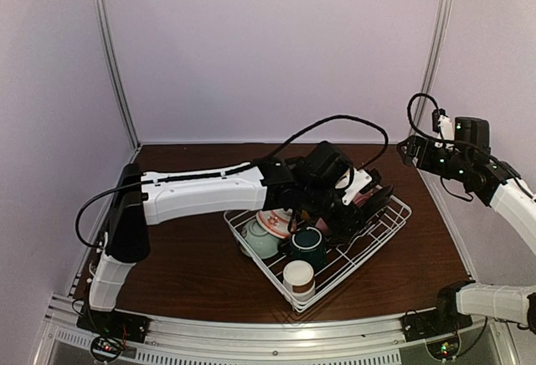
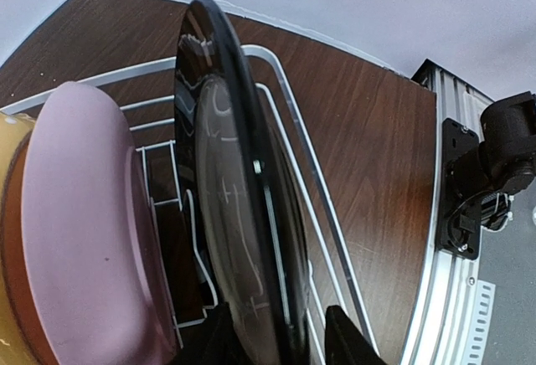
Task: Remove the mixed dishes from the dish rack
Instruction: Grab the plate from the dish rack.
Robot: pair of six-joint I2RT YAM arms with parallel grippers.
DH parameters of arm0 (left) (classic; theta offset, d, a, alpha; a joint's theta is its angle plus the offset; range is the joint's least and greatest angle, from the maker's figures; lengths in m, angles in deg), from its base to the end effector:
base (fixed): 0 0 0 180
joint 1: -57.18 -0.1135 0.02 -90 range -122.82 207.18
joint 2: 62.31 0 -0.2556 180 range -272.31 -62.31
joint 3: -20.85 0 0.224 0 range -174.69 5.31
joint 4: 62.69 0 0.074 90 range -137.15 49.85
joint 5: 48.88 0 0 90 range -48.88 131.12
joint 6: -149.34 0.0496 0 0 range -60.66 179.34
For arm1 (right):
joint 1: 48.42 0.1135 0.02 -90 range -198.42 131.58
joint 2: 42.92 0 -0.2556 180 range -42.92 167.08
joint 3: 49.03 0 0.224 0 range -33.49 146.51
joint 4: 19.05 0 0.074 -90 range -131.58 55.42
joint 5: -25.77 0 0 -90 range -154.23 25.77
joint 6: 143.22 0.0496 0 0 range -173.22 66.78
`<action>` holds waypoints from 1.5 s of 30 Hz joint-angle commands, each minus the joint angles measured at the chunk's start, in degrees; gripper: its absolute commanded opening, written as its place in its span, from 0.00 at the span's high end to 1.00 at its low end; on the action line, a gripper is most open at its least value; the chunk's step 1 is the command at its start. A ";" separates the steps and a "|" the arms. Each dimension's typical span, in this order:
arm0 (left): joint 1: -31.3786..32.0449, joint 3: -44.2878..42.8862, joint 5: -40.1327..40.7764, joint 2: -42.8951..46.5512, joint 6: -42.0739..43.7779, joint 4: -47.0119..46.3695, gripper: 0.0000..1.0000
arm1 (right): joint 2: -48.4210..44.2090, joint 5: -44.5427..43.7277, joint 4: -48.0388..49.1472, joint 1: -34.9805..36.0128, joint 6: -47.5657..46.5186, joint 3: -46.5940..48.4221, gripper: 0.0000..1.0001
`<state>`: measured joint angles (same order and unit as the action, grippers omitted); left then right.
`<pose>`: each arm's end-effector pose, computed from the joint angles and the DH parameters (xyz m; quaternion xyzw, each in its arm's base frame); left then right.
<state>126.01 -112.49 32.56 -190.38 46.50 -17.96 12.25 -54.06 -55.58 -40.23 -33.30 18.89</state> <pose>0.1721 -0.4649 0.2571 0.4514 0.7813 -0.3294 0.2779 0.2015 0.0379 0.3232 0.0371 0.8349 0.2042 0.5098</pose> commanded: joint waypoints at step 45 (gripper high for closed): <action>0.04 1.75 -16.17 14.40 -6.75 -17.30 1.00 | -1.74 0.39 -1.33 -2.21 1.91 0.62 0.00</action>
<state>125.99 -109.86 25.40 -183.47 42.83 -20.17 11.60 -53.71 -55.62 -42.05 -31.84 18.50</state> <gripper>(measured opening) 0.067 0.996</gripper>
